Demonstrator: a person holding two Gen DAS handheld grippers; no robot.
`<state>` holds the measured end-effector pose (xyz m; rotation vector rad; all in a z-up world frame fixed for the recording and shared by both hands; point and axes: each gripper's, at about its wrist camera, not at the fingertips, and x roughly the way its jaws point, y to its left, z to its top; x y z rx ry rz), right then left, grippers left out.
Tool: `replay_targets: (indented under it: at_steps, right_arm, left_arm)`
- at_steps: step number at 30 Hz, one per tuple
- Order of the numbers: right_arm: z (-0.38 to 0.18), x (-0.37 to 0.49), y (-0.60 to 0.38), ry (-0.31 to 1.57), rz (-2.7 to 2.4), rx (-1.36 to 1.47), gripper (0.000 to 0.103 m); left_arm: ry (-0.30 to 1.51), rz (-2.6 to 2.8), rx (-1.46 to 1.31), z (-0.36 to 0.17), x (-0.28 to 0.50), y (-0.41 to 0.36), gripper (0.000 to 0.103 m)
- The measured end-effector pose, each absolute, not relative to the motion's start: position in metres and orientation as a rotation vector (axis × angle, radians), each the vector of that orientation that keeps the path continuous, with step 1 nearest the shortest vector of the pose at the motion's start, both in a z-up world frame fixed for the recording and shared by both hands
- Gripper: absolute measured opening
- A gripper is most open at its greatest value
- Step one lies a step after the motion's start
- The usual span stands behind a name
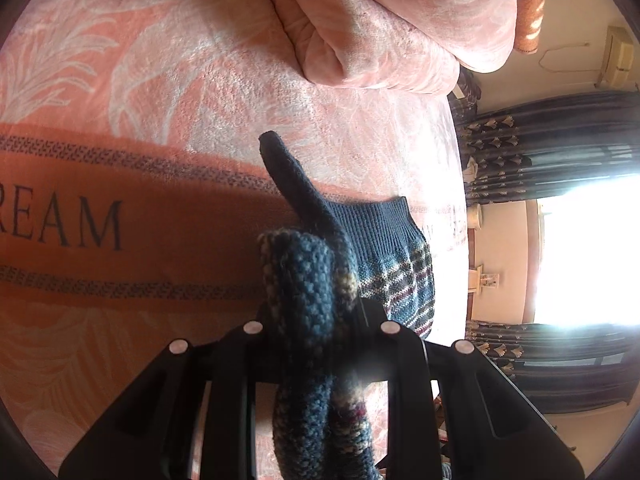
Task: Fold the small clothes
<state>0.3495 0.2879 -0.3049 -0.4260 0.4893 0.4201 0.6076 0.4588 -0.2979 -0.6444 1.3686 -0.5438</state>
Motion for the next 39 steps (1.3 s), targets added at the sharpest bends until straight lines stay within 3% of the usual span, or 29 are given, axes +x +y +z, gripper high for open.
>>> replay_targets:
  at_steps: [18, 39]
  right_arm:
    - [-0.249, 0.360, 0.186, 0.469, 0.317, -0.212, 0.019]
    - [-0.264, 0.372, 0.049, 0.523, 0.185, 0.047, 0.019]
  left_arm:
    - [1.376, -0.475, -0.485, -0.225, 0.615, 0.355, 0.020]
    - [1.448, -0.418, -0.285, -0.236, 0.622, 0.200, 0.020]
